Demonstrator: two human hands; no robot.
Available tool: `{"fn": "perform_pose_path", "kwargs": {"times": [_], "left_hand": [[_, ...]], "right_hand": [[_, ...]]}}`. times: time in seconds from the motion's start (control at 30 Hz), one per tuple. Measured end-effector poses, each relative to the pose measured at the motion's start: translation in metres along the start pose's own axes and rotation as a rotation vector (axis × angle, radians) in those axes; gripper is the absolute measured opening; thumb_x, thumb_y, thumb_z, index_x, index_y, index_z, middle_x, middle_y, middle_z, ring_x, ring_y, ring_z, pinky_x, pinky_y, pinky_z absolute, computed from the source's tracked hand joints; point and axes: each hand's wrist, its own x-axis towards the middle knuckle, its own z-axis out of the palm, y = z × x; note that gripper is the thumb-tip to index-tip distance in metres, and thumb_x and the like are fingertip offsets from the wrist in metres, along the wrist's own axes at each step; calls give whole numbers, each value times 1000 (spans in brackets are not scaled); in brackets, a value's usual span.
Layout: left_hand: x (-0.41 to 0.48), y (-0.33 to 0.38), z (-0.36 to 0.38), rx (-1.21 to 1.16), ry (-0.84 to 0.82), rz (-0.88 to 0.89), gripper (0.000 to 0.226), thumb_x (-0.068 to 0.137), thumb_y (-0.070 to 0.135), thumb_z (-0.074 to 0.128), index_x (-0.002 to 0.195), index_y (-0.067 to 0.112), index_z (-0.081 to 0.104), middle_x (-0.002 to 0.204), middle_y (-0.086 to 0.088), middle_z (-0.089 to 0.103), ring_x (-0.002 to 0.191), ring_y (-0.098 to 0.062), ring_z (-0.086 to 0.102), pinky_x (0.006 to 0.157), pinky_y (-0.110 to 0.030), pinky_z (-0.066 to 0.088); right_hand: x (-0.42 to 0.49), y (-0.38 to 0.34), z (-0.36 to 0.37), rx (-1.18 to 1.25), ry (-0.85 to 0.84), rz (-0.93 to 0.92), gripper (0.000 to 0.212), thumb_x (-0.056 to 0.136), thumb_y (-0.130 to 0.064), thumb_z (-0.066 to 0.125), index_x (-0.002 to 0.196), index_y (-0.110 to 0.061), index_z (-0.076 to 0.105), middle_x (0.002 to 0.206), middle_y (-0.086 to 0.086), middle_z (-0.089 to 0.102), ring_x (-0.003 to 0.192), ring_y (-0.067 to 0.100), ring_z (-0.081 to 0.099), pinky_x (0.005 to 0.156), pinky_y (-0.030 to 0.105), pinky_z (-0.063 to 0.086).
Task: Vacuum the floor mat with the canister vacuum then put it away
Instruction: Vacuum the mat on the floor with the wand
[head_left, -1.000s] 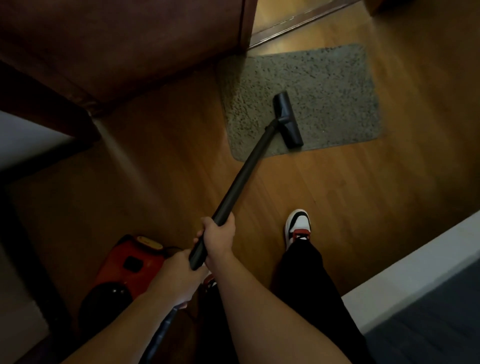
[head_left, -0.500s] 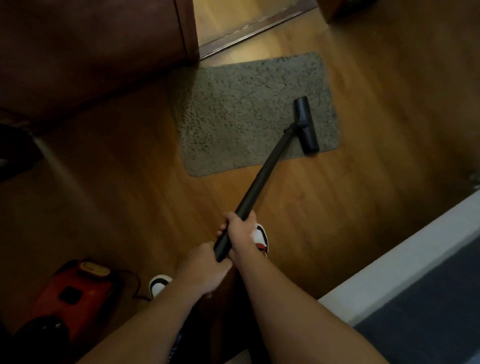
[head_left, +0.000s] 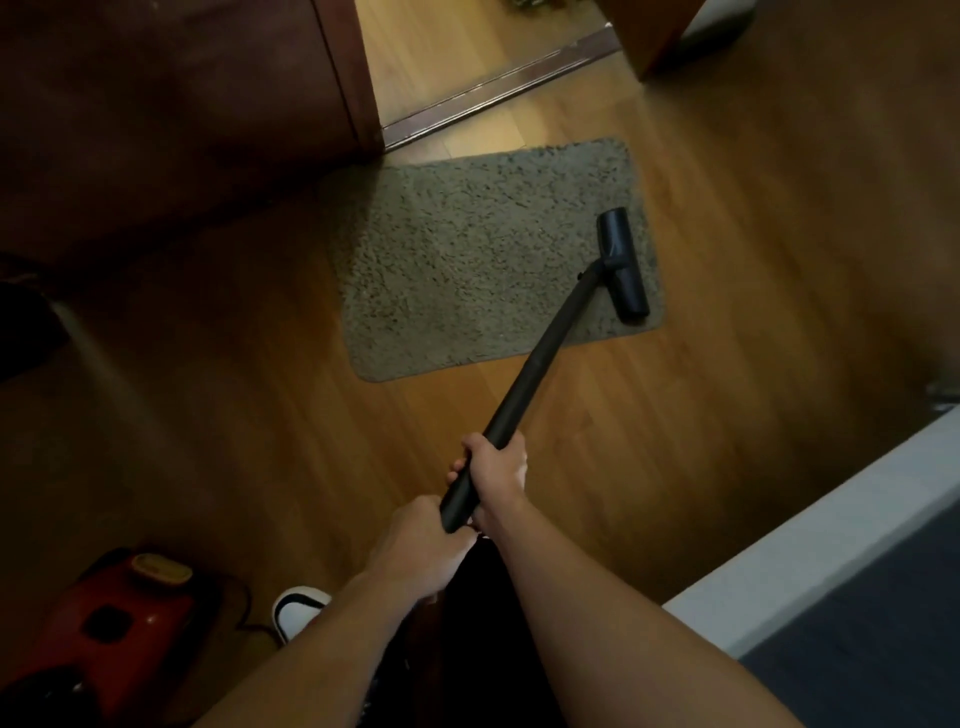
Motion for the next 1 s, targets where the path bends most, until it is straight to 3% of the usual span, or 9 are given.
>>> {"fn": "perform_pose_path", "kwargs": {"times": [0.13,0.27,0.43,0.57,0.73,0.8,0.87,0.93,1.0], "left_hand": [[-10,-29,-26,7,50,27,10,87,22,60,77,20,56,60,2,51,50,-14,47,49,-24,38],[-27,-72,-51,-16,106,0,6,89,21,61,84,21,57,66,0,53,56,-16,50,52,-25,40],[-63,-129,-89,47,207,1,8,89,24,61,83,21,57,67,0,56,52,-17,51,47,-25,37],[-82,-173,-119,57,215,1,12,91,25,59,81,21,54,65,1,53,48,-14,46,47,-25,38],[-86,-218,-148,79,230,-1,15,92,31,61,101,20,58,78,-1,59,57,-14,56,51,-27,45],[-89,-231,-157,102,239,3,21,92,33,62,107,19,58,84,0,61,62,-13,59,51,-25,46],[-92,-244,-167,118,247,14,24,92,34,63,109,18,59,87,-1,62,63,-13,60,51,-24,47],[-96,-258,-178,107,254,21,24,91,33,64,109,17,59,89,-2,63,65,-14,62,52,-27,51],[-100,-270,-188,103,271,31,25,89,32,65,108,16,60,89,-3,63,69,-17,64,58,-33,57]], "right_hand": [[-18,16,33,-3,-23,9,31,95,-4,58,120,-16,45,82,12,53,52,17,54,49,29,51],[-44,44,71,-17,-83,21,33,95,-3,57,123,-16,44,85,13,53,53,16,55,50,30,52],[-88,84,122,-93,-169,28,31,99,-6,55,125,-15,41,79,11,56,47,15,60,54,34,56],[-111,108,157,-165,-249,91,33,100,-10,59,124,-17,38,93,15,62,57,19,69,62,39,62],[-122,118,179,-526,-294,96,36,90,-25,77,107,-7,52,101,17,69,86,31,75,72,44,64],[-126,110,181,-714,-358,96,41,89,-35,77,107,-4,58,101,18,70,85,33,76,69,42,64],[-126,100,182,-1098,-418,-40,48,90,-48,71,114,-8,61,100,13,72,73,26,77,63,37,64],[-128,95,186,-1555,-455,-450,52,88,-58,69,119,-17,63,101,3,72,75,16,74,65,33,63],[-136,96,194,-1754,-515,-939,62,82,-59,74,129,-22,61,113,-1,65,97,16,65,81,36,59]]}}
